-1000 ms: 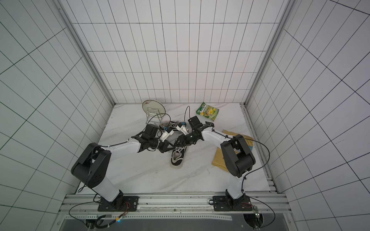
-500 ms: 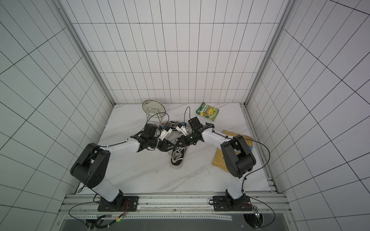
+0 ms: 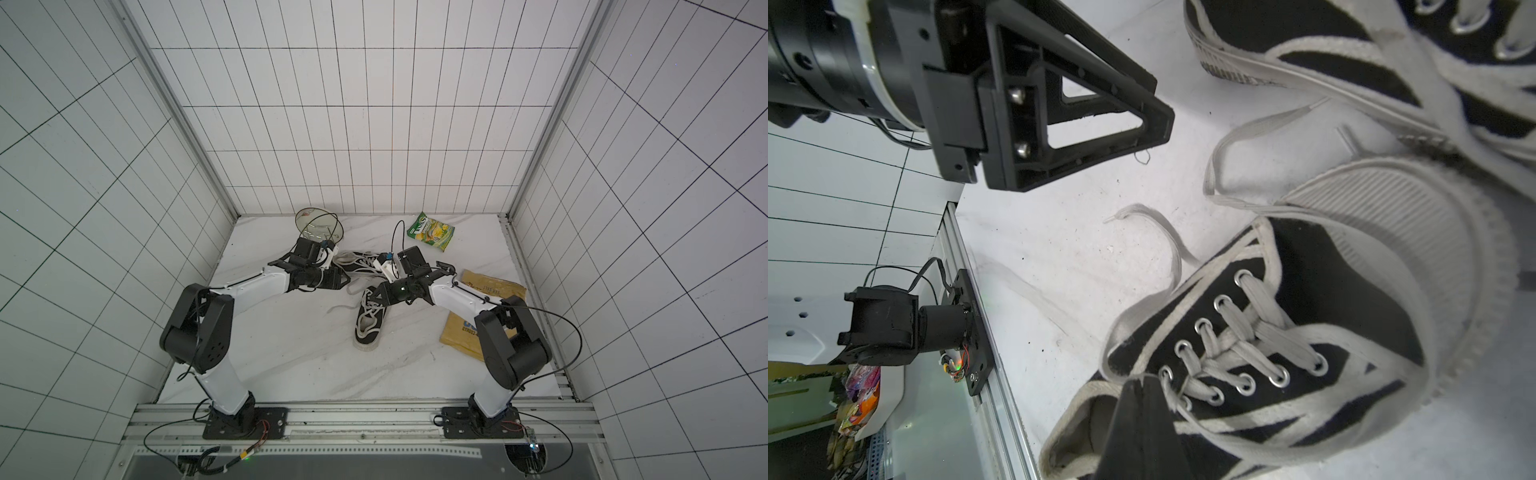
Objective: Tie the shoes
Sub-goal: Wrap the shoelace around the shoelace.
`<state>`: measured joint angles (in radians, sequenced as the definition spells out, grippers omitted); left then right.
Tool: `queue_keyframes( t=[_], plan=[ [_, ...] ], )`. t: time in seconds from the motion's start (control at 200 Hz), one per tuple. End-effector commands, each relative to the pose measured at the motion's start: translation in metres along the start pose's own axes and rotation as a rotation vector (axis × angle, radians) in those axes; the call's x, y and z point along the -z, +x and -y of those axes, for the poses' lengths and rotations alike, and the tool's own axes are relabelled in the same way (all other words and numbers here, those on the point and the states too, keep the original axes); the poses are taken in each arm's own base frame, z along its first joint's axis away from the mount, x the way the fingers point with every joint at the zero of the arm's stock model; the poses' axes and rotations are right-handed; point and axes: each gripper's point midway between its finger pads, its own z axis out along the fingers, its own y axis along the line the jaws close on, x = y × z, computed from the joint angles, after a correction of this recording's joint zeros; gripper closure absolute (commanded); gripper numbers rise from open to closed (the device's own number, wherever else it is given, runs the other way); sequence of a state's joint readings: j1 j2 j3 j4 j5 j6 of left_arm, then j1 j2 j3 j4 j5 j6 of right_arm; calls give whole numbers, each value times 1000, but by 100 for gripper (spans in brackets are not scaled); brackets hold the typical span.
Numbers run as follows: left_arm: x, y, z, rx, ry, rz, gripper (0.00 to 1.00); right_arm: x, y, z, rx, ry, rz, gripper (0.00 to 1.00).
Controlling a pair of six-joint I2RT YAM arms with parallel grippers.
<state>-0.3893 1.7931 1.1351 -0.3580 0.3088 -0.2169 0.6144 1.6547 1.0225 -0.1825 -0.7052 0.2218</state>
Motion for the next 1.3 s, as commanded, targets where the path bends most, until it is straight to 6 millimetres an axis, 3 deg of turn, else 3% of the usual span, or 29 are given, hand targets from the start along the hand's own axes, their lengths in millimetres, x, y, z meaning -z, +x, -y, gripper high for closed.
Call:
queue_keyframes(
  t=[0.0,0.07,0.24,0.4,0.71,0.96,1.024,1.179,1.299],
  plan=[
    [-14,7,-5,-42,-86,-49,43,9,-11,-2,13,14,52,100],
    [-22,9,-4,-54,-103,-66,43,9,-12,-3,22,23,54,99],
    [-35,8,-10,-51,-142,-70,45,6,-13,-4,89,92,30,69],
    [-44,10,-16,-71,-186,-90,52,-4,-15,-9,156,147,5,52],
    [-61,18,-17,-77,-165,-127,64,-28,-16,-8,222,292,-41,45],
    [-68,26,-17,-65,-153,-156,75,-38,-11,-4,235,332,-86,51],
    [-69,28,-18,-62,-154,-163,79,-38,-11,-3,232,341,-86,60],
    [-67,29,-21,-58,-173,-169,98,-34,-14,0,223,368,-68,99],
    [-55,23,-31,-12,-204,-134,100,-26,-18,1,216,396,-24,100]
  ],
)
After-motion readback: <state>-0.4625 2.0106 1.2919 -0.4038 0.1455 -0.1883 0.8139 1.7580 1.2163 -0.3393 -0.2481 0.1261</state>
